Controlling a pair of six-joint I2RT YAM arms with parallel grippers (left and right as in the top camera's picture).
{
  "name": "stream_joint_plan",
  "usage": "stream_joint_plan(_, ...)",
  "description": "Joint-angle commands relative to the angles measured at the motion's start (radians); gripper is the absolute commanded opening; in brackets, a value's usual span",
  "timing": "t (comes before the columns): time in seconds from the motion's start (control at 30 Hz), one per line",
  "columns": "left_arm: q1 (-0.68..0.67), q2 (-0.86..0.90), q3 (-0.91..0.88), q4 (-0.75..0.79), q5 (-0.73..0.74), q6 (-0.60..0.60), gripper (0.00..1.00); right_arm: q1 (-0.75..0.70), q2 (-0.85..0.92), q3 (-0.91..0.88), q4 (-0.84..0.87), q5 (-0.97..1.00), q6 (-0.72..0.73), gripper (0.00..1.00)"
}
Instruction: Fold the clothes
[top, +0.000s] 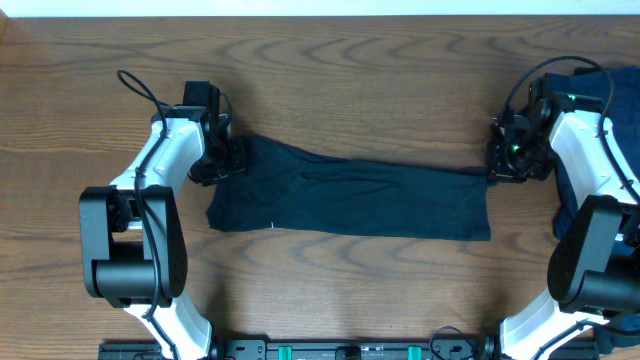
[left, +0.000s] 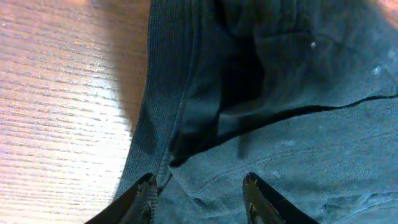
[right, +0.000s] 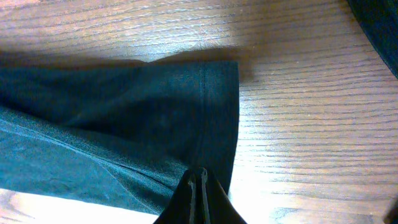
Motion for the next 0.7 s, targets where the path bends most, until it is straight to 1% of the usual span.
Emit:
stream_joint_plan(0.0, 0.002, 0.006, -0.012, 0.016, 0.009, 0.015, 0.47, -0.006, -0.01, -0.003, 0.002, -0.001, 0.013, 0.02)
stream_joint_plan(0.27, 0.002, 0.007, -0.063, 0.106, 0.009, 0.014, 0.47, -0.006, -0.01, -0.003, 0.002, -0.001, 0.013, 0.02)
stream_joint_plan(0.67, 0.002, 0.007, -0.079, 0.122, 0.009, 0.014, 0.47, -0.006, -0.01, -0.003, 0.002, -0.001, 0.013, 0.02)
